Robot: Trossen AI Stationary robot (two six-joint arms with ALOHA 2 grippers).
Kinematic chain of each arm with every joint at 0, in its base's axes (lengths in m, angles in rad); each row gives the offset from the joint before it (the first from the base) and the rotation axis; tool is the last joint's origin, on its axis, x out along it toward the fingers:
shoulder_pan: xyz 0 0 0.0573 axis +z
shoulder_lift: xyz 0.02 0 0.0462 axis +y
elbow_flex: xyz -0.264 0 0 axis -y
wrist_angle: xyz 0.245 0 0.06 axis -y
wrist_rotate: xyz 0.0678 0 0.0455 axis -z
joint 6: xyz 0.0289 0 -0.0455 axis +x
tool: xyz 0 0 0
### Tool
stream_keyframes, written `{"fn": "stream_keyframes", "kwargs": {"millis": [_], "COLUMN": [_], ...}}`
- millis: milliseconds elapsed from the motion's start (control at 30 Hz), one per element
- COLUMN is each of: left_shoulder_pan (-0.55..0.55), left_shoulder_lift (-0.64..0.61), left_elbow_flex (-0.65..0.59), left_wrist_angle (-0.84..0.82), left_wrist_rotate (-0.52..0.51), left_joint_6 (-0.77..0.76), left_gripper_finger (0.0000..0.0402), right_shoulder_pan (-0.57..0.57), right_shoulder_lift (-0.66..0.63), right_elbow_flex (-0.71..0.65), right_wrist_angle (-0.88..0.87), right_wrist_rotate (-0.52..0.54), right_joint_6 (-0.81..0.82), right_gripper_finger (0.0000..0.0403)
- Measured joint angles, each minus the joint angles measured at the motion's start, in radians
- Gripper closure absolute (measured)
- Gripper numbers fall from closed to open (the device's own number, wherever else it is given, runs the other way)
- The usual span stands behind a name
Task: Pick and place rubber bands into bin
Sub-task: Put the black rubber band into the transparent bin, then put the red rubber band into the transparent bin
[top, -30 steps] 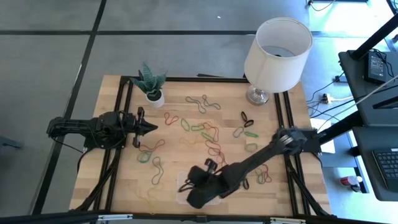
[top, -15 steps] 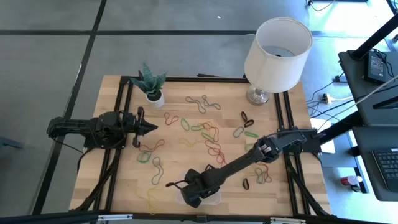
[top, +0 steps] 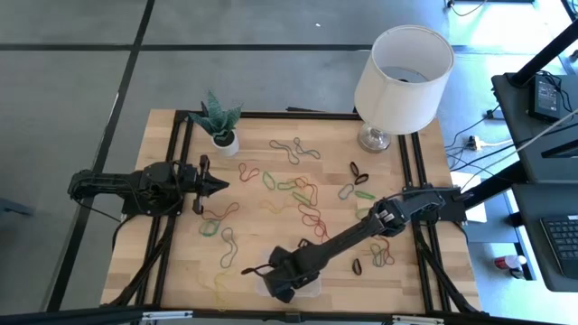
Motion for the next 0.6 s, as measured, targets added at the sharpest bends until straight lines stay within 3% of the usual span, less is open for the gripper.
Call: {"fn": "stream_keyframes", "kwargs": {"millis": [233, 600], "left_shoulder_pan": [0.0, 0.0], "left_shoulder_lift": [0.0, 0.0], "left_elbow_flex": [0.0, 0.0], "left_wrist_angle": [0.0, -0.002], "left_wrist_rotate": [0.0, 0.0], "left_joint_6": [0.0, 0.0], "left_gripper_finger": [0.0398, 0.0398], "right_shoulder_pan": [-0.001, 0.038], "right_shoulder_lift": [-0.075, -0.198], "right_elbow_flex": [0.065, 0.055], "right_wrist_angle": [-0.04, -0.114], "right_wrist_rotate": [0.005, 0.266], "right_joint_6": [-0.188, -0.504], "right_gripper_finger": [0.0282, 0.0338]}}
